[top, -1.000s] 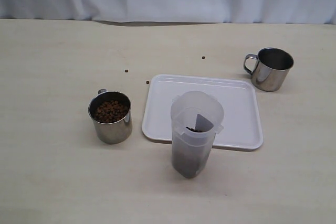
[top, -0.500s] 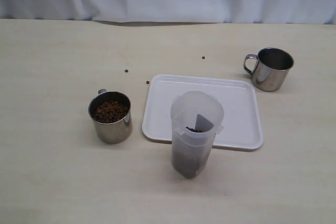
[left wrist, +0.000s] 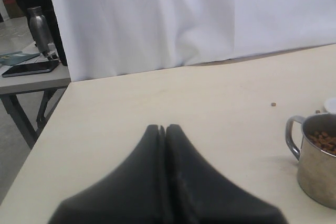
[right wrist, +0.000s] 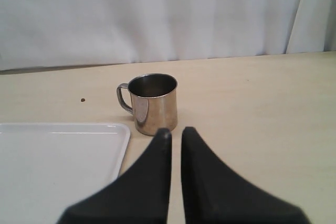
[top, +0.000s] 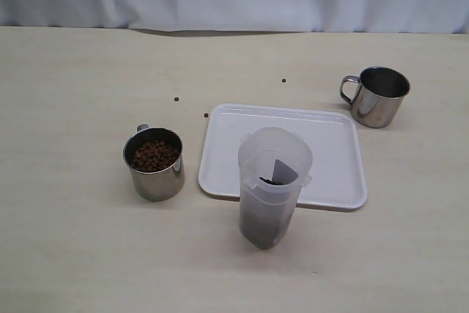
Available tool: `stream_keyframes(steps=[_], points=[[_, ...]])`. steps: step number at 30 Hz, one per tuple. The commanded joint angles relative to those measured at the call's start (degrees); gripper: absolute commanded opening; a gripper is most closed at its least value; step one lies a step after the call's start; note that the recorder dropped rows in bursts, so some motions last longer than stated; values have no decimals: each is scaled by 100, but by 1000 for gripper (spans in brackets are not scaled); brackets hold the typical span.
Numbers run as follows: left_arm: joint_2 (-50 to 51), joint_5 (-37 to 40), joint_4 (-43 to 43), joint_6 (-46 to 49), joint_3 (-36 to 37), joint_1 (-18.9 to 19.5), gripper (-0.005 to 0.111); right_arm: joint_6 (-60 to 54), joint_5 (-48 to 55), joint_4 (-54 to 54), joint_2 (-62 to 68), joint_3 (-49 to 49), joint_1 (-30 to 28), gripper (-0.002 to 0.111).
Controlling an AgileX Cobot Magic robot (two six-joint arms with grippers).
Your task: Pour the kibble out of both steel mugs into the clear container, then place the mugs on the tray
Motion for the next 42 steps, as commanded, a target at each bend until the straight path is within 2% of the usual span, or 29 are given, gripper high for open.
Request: stream_keyframes(steps=[1, 19, 27, 34, 36, 42], points=[[-19, -45, -43, -12, 19, -45, 0, -52, 25, 0, -21, 21, -7, 5], [-19, -195, 57, 5, 19, -45, 0, -52, 25, 0, -21, 21, -7, 5], [-19, -2435, 101, -21, 19, -45, 0, -52, 25, 0, -21, 21, -7, 5], [-19, -3327, 101, -136, 19, -45, 0, -52, 25, 0, -21, 21, -7, 5], [-19, -3899, 101, -384, 19, -45, 0, -52, 25, 0, -21, 21, -7, 5], [-19, -6495, 113, -1250, 19, -45, 0, -52, 25, 0, -21, 21, -7, 5]])
